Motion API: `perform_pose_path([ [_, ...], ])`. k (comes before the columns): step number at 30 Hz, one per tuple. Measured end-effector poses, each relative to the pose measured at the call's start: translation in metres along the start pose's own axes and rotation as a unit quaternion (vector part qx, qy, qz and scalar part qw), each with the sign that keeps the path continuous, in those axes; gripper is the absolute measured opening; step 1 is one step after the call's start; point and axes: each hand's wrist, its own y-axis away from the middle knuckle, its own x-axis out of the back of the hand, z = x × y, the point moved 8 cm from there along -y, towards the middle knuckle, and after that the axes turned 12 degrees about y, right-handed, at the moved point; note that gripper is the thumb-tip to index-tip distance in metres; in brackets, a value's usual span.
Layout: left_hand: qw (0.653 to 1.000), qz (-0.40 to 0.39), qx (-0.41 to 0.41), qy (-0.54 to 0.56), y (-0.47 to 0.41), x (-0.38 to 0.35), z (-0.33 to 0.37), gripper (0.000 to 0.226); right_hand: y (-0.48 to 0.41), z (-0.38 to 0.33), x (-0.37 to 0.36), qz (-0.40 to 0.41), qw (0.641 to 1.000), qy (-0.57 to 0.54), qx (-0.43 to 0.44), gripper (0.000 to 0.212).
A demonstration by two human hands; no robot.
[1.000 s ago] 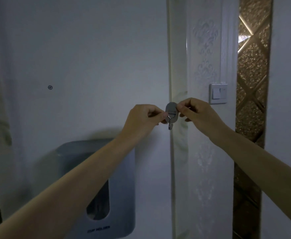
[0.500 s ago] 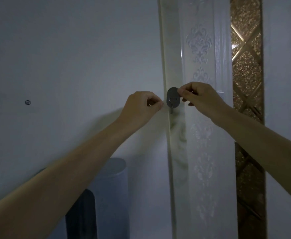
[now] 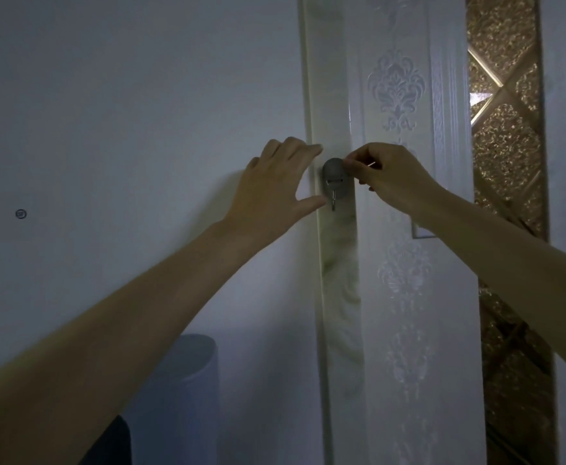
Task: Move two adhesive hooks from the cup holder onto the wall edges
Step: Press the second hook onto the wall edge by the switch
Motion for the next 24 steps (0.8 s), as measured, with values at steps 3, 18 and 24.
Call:
perform_pose_path([
  [3,1.0,-0.008,-0.005,-0.022,-0.007,-0.004,0.002,0.062,-0.004,0.002,0.002,0.012,1.0,-0.008,0.007,0.016],
  [18,0.998,0.023,-0.015,-0.057,-0.018,-0.006,0.001,0.051,-0.009,0.004,0.001,0.051,0.998,-0.009,0.026,0.022],
  [24,0.998,0.041,-0.003,-0.043,-0.018,-0.008,0.001,0.048,-0.007,0.005,-0.001,0.064,0.997,-0.032,0.021,0.015],
])
